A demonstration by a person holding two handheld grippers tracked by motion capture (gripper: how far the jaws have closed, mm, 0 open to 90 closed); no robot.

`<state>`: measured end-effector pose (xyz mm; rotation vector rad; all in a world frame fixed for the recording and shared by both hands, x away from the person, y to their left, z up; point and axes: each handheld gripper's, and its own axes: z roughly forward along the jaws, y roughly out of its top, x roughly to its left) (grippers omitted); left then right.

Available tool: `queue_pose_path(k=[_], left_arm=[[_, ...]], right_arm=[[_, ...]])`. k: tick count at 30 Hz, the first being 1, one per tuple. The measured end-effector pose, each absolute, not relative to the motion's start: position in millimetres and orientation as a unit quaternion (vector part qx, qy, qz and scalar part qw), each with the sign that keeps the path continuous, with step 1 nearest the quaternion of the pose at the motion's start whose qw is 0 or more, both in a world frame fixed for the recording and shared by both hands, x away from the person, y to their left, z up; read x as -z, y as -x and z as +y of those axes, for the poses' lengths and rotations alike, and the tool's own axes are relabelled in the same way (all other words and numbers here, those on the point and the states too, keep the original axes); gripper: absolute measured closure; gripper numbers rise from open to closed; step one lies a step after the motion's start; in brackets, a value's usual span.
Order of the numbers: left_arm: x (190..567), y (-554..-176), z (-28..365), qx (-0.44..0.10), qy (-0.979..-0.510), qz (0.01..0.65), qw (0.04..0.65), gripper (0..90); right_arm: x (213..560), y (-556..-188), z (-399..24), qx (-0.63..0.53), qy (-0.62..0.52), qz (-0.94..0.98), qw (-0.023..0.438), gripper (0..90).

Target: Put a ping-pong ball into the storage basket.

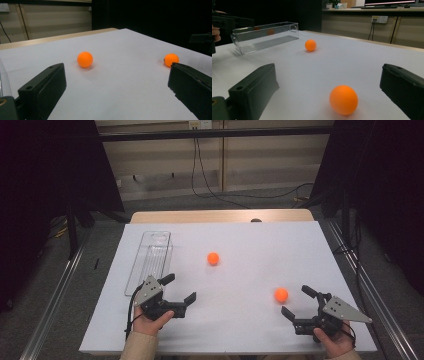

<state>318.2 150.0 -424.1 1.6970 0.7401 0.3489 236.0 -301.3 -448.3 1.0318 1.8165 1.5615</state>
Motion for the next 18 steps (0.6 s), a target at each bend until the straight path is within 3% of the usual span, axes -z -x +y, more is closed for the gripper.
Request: queue_pose_path(k=[18], left_arm=[[429, -323, 131, -0.136, -0.749, 0.303, 0.573, 1.7]], right_arm=[[448, -236, -301, -0.579, -0.379, 0.672, 0.265, 1.2]])
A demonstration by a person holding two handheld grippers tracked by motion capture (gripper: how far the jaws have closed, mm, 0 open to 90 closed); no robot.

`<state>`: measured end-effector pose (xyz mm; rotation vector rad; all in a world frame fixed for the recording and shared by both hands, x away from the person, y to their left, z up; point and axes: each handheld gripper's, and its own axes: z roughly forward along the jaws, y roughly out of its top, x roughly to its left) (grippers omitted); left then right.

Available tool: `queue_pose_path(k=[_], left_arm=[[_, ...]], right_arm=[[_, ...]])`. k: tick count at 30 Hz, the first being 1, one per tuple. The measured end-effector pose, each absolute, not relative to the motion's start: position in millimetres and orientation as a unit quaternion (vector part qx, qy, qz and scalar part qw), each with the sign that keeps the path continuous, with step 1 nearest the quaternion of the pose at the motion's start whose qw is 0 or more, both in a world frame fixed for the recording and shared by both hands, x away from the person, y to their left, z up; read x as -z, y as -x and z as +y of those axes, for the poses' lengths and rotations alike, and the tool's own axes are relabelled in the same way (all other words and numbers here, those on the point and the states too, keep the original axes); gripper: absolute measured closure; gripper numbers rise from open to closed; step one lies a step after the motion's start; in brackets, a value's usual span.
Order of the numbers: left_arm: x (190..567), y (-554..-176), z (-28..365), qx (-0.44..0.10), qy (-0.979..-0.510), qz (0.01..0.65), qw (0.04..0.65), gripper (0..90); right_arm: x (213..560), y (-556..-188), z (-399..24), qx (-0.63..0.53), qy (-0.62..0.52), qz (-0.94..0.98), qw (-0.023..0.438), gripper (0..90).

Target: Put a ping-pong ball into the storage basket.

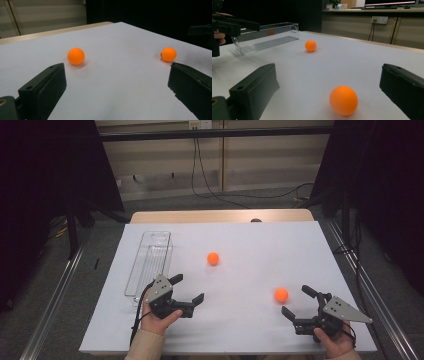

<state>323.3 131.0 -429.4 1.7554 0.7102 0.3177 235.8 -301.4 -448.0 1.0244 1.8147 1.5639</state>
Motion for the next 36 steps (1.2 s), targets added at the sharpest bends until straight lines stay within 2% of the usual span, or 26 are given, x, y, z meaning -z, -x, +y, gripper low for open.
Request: queue_pose_path(k=[36], left_arm=[[434, -333, 99, -0.123, -0.766, 0.284, 0.563, 2.0]], right_arm=[[447, -235, -302, -0.581, -0.378, 0.670, 0.267, 1.5]])
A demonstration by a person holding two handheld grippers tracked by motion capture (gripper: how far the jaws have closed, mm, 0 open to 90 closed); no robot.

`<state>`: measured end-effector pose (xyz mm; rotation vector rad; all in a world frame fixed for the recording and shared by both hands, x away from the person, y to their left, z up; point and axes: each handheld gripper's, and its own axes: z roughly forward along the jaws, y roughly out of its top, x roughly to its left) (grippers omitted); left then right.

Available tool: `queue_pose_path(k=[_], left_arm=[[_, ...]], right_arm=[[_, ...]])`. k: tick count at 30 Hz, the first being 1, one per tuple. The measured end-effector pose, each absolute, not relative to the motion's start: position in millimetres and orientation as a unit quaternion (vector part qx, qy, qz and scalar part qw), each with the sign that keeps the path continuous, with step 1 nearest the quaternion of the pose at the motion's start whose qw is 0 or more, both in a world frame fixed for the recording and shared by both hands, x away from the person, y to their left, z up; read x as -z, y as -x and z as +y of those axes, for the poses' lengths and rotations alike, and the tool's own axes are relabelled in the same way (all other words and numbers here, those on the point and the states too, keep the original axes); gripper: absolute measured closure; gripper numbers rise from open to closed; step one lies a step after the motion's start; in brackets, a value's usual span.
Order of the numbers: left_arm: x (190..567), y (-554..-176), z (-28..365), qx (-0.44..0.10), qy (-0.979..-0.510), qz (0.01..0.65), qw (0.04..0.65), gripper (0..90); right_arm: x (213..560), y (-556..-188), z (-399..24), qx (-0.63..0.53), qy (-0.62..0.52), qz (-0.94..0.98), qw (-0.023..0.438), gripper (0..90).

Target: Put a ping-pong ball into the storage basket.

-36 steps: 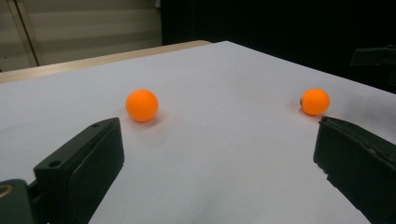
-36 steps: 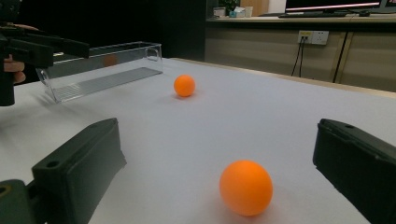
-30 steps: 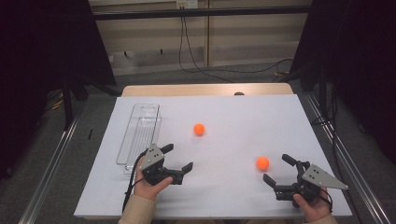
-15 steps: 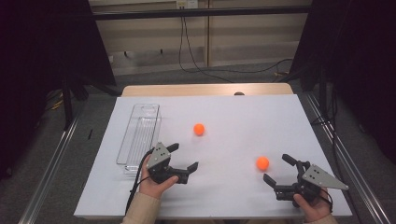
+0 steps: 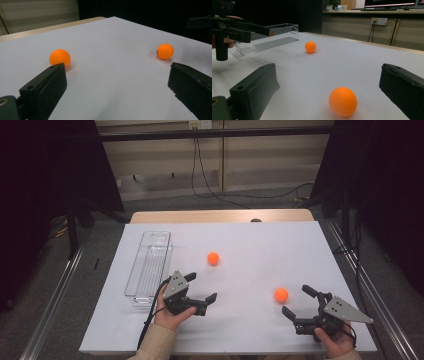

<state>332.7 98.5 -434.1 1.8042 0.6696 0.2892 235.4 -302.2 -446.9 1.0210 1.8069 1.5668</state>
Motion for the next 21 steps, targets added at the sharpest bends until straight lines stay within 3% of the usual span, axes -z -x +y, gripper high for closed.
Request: queue_pose_path(k=[21], left_arm=[[437, -337, 84, -0.117, -0.776, 0.283, 0.551, 2.1]], right_arm=[[447, -236, -301, -0.581, -0.377, 0.670, 0.268, 1.5]])
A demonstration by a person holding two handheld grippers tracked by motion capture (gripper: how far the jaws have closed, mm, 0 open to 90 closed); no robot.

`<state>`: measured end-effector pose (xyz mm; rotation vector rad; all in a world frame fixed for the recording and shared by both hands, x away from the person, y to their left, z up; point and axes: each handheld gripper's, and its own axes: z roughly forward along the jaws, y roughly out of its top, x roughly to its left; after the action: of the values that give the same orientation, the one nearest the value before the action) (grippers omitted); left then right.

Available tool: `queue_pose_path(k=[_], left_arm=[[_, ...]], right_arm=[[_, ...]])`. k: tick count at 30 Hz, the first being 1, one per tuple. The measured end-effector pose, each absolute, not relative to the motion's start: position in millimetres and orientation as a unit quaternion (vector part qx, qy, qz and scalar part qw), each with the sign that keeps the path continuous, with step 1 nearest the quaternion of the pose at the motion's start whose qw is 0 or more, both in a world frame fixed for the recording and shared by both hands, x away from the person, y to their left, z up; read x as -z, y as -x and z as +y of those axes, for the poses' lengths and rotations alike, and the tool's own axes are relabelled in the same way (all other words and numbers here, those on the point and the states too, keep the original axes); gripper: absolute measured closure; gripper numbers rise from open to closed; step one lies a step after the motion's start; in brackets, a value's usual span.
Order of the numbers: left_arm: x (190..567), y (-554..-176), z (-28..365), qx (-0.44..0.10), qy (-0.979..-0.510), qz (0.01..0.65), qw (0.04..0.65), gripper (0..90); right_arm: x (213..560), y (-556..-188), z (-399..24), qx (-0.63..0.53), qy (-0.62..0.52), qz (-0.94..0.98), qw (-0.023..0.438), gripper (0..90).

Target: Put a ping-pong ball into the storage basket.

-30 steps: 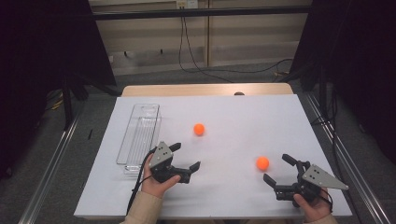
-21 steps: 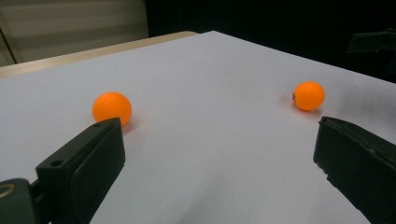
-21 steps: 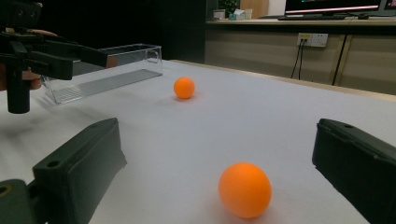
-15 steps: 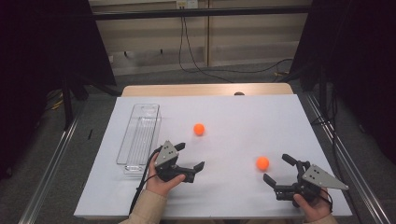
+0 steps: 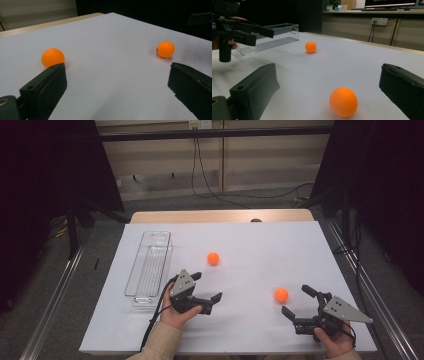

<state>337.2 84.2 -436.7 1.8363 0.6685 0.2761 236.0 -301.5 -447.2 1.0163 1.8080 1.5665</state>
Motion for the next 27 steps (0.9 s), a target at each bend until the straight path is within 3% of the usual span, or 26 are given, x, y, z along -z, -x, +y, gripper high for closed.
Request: queue_pose_path(k=[27], left_arm=[[438, -340, 62, -0.107, -0.786, 0.265, 0.548, 2.2]], right_arm=[[447, -237, -302, -0.579, -0.379, 0.670, 0.270, 1.6]])
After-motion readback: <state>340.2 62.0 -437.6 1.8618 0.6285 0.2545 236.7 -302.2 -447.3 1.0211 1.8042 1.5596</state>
